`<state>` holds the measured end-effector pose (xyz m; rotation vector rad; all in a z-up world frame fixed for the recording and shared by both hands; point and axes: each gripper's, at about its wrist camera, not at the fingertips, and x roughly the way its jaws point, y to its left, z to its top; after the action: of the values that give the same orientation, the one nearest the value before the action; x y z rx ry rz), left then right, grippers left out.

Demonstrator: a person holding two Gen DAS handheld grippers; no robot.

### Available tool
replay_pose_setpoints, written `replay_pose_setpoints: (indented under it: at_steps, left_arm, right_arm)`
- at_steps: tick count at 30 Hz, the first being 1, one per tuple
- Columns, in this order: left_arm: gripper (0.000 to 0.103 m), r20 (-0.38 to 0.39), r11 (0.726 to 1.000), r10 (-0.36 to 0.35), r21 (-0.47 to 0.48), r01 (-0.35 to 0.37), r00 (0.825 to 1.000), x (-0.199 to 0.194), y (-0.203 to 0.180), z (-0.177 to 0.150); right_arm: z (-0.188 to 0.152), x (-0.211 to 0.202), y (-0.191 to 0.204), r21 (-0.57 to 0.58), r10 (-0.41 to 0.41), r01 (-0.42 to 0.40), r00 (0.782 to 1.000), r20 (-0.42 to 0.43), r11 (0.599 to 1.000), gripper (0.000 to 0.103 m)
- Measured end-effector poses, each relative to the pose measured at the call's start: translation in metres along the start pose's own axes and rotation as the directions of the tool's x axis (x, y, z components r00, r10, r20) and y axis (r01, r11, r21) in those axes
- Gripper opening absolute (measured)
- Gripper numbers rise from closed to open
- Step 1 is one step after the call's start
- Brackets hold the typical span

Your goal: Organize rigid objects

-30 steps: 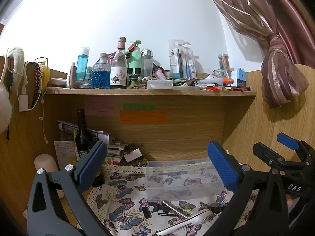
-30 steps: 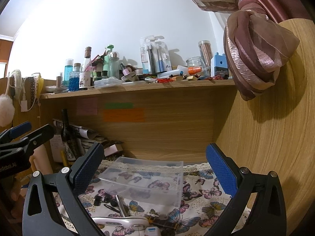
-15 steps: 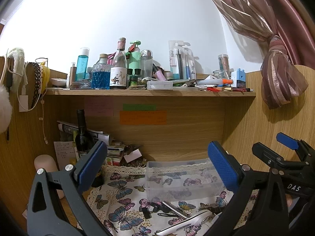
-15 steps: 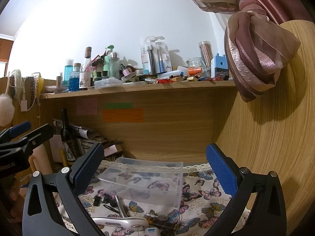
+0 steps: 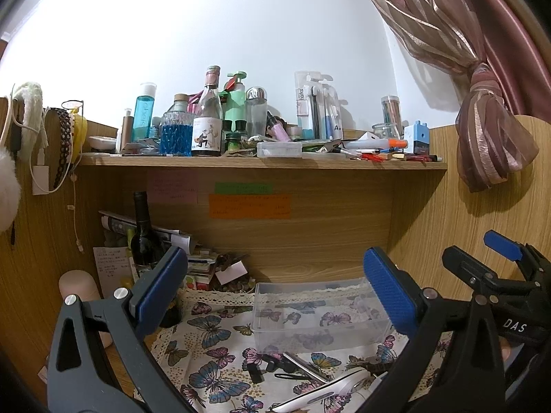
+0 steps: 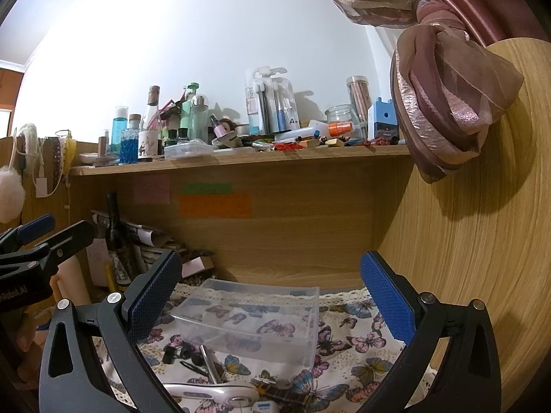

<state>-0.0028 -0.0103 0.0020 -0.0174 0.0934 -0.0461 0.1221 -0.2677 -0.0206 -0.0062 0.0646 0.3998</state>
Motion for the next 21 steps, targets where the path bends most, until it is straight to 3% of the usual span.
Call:
replay_pose_setpoints:
  at_steps: [16,21]
  left_arm:
    - [0.103,0.008,1.000,-0.019,-0.001,0.019,1.000,0.000,-0.001,-0.001]
    - [0.103,-0.045,0.998,-0.060,-0.010,0.059,0.997,0.008,0.003,-0.013]
  right_arm:
    - [0.000,-0.003,0.003,0.001,0.008,-0.008,1.000,0.015,1.000,0.103]
    - [-0.007,0.003,0.004,-0.008,0.008,-0.008,1.000,-0.021,1.000,0.103]
